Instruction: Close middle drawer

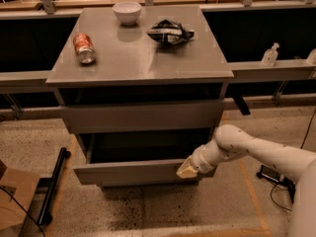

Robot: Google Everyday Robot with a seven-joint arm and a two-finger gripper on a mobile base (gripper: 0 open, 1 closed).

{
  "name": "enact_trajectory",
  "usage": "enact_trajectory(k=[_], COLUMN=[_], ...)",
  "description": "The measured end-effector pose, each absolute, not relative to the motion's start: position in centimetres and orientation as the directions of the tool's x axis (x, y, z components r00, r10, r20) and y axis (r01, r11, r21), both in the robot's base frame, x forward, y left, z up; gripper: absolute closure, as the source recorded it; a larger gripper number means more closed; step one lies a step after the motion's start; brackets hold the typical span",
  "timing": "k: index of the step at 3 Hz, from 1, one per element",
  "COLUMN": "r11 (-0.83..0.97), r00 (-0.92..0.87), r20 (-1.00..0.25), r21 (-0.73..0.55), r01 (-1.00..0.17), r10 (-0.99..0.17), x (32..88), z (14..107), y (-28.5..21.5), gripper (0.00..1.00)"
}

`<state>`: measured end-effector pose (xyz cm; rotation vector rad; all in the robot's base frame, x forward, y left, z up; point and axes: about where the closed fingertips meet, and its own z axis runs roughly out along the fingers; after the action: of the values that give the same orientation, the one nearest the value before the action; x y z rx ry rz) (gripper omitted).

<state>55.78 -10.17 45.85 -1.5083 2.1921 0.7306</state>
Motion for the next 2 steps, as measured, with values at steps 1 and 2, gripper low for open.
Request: enact_trajectory(k=[1,2], r11=[0.305,0.280], r00=[-0.364,-0.329], r20=[-0.596,-0.617], r21=[0.201,0.178], r01=[-0.931,-0.943], r10=[-0.716,-0.715], x=[55.7,57.6], z=[44.7,42.6], y=[-10.0,-8.8], gripper=[1.00,1.00])
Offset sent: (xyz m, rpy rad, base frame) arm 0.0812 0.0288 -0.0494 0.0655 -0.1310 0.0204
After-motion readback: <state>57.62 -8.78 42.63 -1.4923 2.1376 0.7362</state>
